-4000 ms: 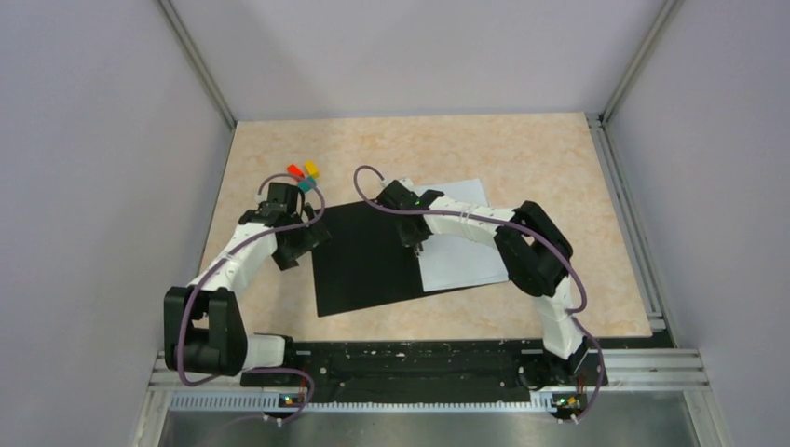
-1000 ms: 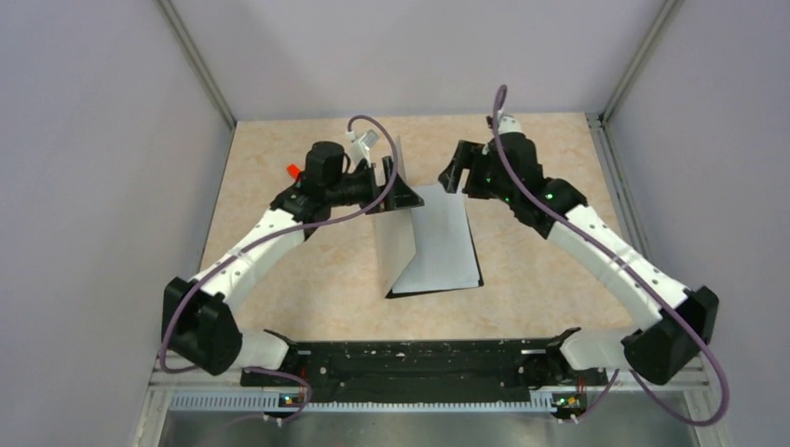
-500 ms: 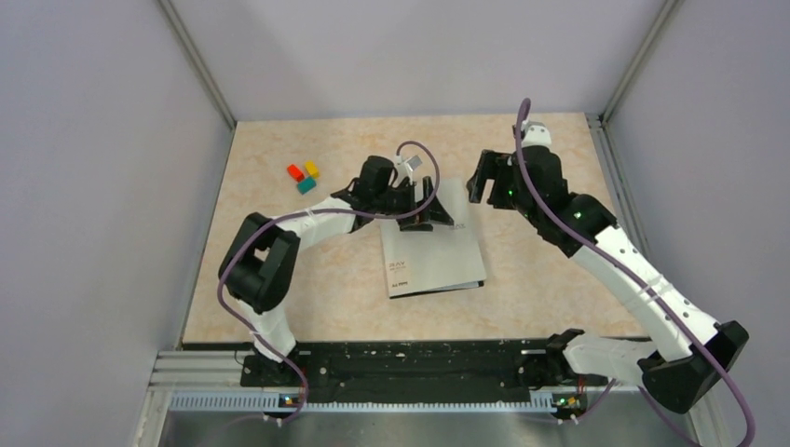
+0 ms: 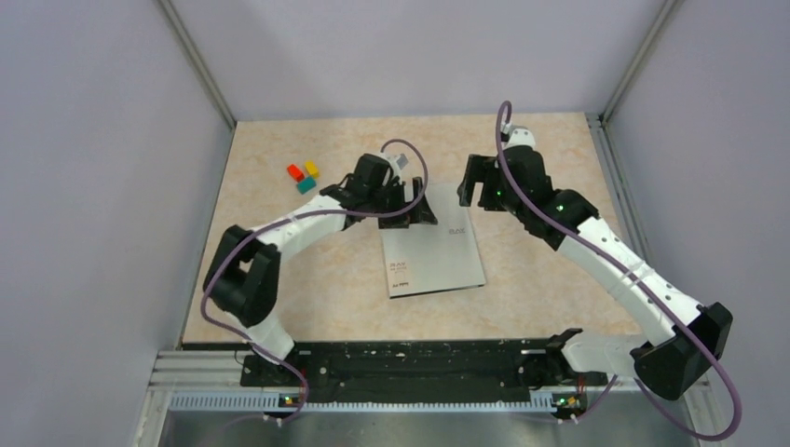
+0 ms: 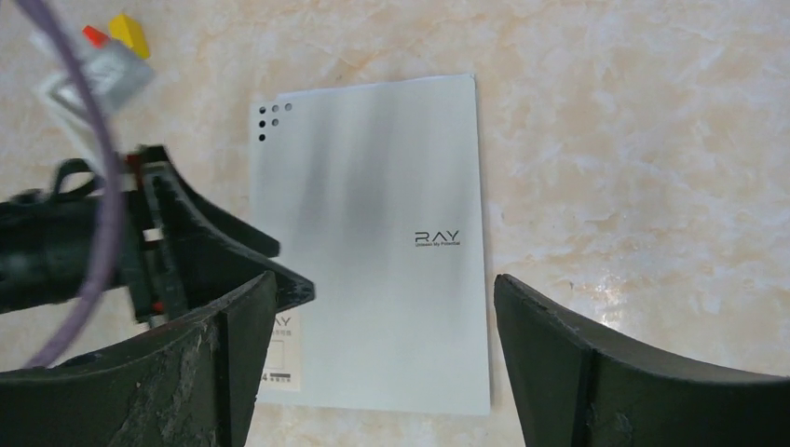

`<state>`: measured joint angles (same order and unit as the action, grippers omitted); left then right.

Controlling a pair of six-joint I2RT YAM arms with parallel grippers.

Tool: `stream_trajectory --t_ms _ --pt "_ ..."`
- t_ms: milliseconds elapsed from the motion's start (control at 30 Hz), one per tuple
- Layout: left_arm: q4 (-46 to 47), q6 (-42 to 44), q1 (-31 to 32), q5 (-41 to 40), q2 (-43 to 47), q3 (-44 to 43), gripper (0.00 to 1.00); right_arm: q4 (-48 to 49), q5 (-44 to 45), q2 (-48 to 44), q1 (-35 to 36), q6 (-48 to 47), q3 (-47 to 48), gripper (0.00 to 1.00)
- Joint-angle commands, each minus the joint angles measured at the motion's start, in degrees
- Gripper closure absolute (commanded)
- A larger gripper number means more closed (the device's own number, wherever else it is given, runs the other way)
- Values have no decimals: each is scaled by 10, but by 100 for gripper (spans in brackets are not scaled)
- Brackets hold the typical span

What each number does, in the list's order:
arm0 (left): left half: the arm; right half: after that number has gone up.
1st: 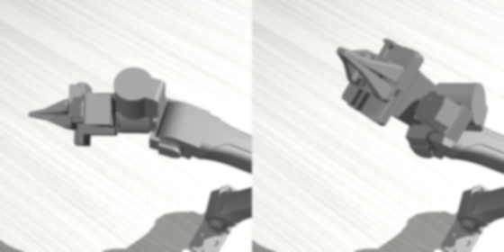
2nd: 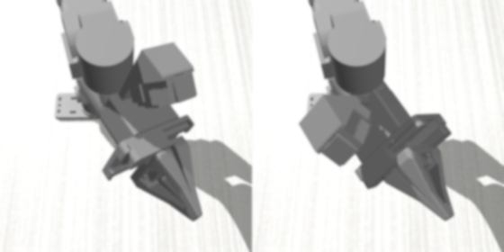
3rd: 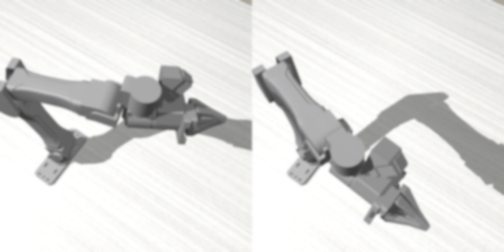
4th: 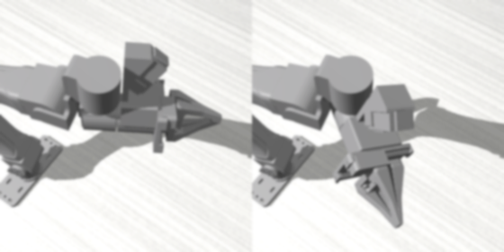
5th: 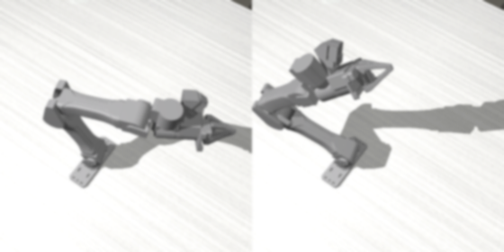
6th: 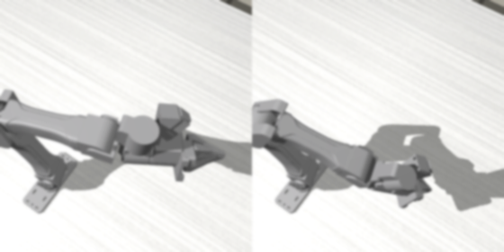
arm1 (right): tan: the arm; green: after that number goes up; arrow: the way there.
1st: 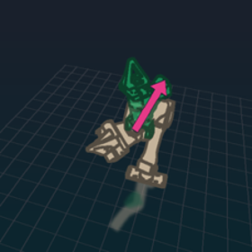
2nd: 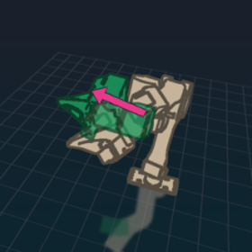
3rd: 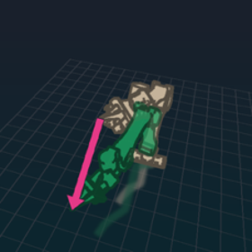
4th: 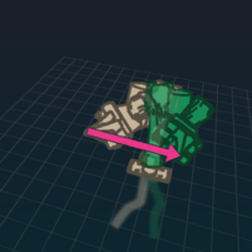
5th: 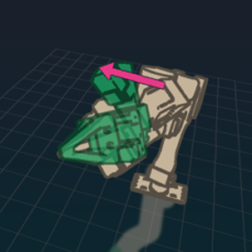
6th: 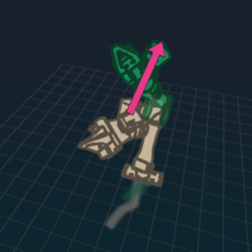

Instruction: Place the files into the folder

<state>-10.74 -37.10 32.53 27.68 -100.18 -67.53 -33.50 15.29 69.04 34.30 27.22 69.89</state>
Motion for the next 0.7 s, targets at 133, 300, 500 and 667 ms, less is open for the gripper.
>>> stream_trajectory --t_ms 133,300,500,667 --pt "-167 67 -1 -252 199 -35 1 58 -32 8 -3 22 -19 14" --pt "-196 69 -2 -376 287 -3 1 72 -48 23 -4 26 -19 13" --pt "-236 61 -4 -434 334 5 1 94 -66 33 -4 37 -22 12" --pt "-249 57 -3 -451 347 15 1 100 -74 39 -4 40 -21 12"
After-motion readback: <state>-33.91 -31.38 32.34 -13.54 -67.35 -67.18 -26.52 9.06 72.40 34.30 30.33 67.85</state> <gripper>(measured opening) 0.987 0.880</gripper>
